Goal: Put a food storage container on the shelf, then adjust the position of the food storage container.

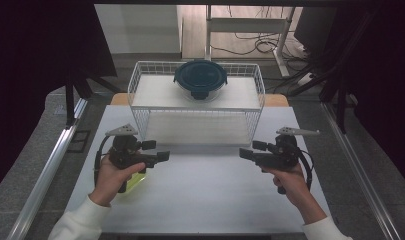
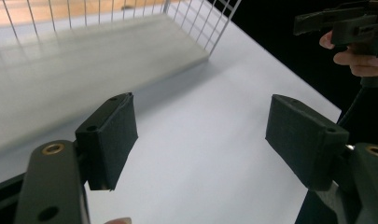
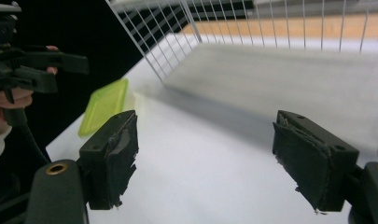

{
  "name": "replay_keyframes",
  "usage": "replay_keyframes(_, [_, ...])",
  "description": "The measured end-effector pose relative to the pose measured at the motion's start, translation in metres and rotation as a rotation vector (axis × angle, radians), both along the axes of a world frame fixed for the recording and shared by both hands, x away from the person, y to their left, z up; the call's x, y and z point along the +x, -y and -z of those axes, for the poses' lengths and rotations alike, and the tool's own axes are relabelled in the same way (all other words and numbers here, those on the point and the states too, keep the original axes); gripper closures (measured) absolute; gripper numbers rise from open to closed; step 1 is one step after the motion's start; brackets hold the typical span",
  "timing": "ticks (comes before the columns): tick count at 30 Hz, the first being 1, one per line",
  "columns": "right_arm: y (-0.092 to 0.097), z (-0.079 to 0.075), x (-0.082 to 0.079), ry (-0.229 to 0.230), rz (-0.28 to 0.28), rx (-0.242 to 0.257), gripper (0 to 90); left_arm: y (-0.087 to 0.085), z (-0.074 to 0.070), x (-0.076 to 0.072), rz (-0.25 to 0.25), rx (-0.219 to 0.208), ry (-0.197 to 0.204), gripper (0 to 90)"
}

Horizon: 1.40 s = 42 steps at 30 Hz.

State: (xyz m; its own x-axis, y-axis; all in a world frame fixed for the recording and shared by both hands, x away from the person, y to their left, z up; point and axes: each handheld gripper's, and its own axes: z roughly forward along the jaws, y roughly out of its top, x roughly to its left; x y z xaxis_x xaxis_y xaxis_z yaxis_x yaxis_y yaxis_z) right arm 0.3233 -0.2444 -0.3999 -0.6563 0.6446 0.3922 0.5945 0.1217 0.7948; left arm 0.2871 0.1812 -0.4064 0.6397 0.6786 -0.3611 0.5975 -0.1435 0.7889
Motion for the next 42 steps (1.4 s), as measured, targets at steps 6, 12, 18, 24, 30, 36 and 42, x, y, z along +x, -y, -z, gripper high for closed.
replay_keyframes(6, [0.011,0.025,-0.006,-0.029,-0.001,0.006,23.9,0.0,0.015,-0.007,0.0,0.029,-0.036,24.9])
replay_keyframes(12, [0.017,0.037,-0.005,-0.034,0.014,-0.002,24.4,-0.005,0.017,-0.007,-0.014,0.022,-0.03,25.9])
replay_keyframes(18, [0.015,0.038,-0.006,-0.037,0.013,0.001,24.5,-0.008,0.018,-0.007,-0.025,0.013,-0.02,25.3])
replay_keyframes(24, [0.013,0.04,-0.005,-0.039,0.019,-0.023,25.2,-0.015,0.017,-0.008,-0.039,0.02,-0.014,29.1])
replay_keyframes(30, [0.01,0.046,-0.006,-0.049,0.016,-0.045,25.5,-0.026,0.016,-0.01,-0.064,0.044,0.009,31.6])
replay_keyframes(36, [0.002,0.05,-0.01,-0.054,0.019,-0.061,25.4,-0.045,0.016,-0.006,-0.099,0.086,0.023,33.9])
replay_keyframes(42, [-0.002,0.052,-0.018,-0.052,0.011,-0.074,25.2,-0.067,0.016,-0.003,-0.152,0.127,0.023,35.0])
